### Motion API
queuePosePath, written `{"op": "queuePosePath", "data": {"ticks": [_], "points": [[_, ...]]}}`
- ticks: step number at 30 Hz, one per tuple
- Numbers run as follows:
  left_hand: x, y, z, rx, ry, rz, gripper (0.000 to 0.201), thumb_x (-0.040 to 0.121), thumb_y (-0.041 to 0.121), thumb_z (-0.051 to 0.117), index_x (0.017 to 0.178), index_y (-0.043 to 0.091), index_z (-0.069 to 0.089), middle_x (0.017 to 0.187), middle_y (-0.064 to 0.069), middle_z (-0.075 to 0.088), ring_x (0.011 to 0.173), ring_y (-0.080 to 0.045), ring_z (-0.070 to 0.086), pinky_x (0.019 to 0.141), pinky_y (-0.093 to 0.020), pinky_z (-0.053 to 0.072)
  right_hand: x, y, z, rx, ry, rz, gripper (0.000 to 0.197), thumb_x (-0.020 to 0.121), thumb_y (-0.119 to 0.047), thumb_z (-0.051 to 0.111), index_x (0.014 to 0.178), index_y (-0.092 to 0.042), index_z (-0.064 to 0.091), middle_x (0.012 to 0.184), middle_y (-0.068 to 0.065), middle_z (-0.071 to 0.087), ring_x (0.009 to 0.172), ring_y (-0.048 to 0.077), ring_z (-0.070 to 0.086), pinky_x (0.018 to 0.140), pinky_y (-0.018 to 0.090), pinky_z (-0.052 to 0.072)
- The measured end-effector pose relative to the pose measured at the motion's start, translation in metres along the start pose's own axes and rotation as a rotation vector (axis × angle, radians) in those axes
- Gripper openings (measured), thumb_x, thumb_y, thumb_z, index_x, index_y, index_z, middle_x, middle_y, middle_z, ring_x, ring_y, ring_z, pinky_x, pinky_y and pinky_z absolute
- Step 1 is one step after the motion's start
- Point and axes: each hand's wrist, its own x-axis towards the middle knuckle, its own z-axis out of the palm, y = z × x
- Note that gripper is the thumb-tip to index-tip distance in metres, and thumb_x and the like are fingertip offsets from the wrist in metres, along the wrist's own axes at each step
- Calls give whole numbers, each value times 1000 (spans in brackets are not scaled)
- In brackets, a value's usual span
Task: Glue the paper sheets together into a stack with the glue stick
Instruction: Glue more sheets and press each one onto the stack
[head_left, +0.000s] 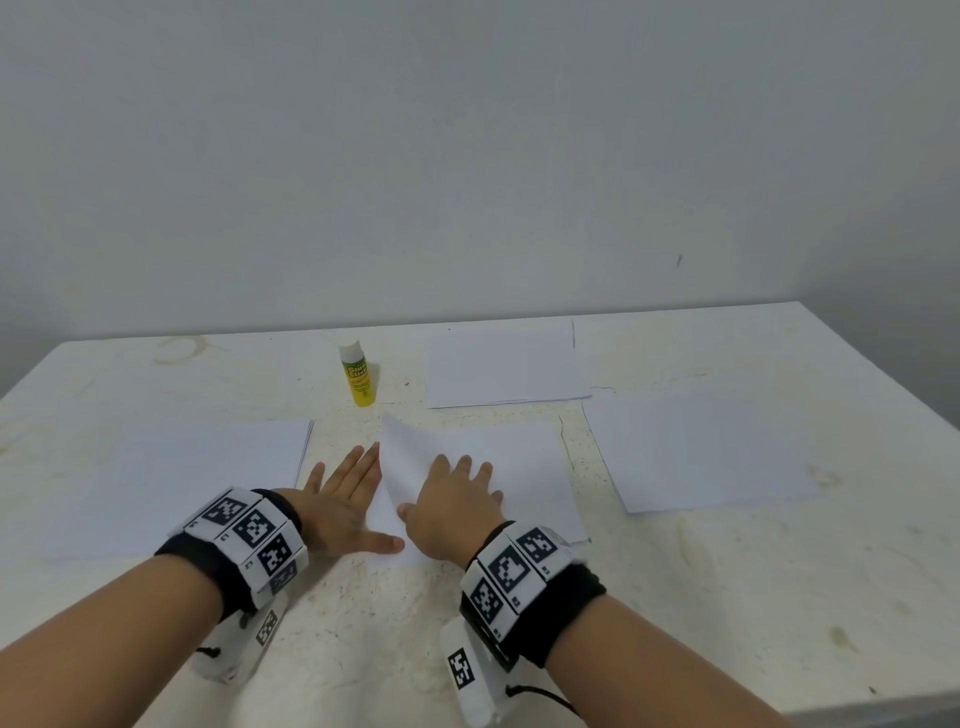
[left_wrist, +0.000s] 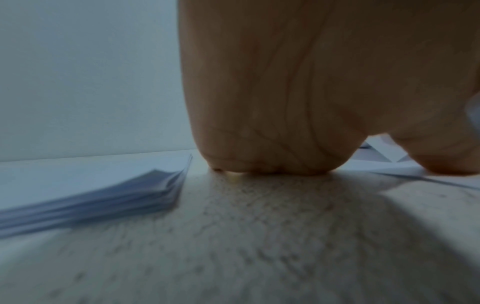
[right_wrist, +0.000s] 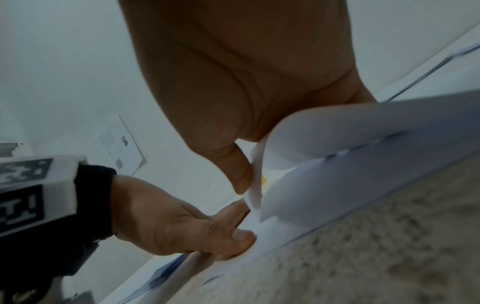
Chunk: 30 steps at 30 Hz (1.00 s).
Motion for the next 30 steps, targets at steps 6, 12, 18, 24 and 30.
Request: {"op": "queuePosePath", "data": {"ticks": [6,12,18,24,30], "points": [[0,0,0,-10,-4,14,156,24,103,2,142,7,-33,142,3,-43,141,-17,-30,117,-47,-11,-2,2,-2,24,-8,-2,74,99,-40,43,152,-9,1,159,17,-3,146,39,-8,117,53,7],[-1,0,-1,-2,-5,6,171,1,99,-13,144,9,-30,153,-5,-34,142,-20,-30,117,-48,-10,-1,-5,-3,19,-15,9,75,99,-40,43,153,-9,0,160,16,-5,146,38,-9,118,52,5],[-2,2,0,-20,14,0,148,35,100,10,143,8,-31,147,1,-40,142,-19,-29,118,-47,-10,-1,2,-2,11,-21,-12,75,99,-41,42,153,-10,0,160,17,-5,146,39,-9,117,54,6],[2,-1,2,-15,20,3,170,2,100,-13,144,7,-31,152,-3,-36,142,-19,-29,116,-47,-11,-4,5,-1,14,-16,-13,75,99,-41,42,153,-10,-1,160,16,-5,146,38,-10,117,54,5],[2,-1,1,-10,-2,3,157,24,104,6,143,9,-32,142,5,-42,141,-17,-30,115,-47,-12,-4,3,-1,7,-25,-4,76,99,-42,41,153,-10,-1,160,16,-7,145,39,-11,117,54,4]]}}
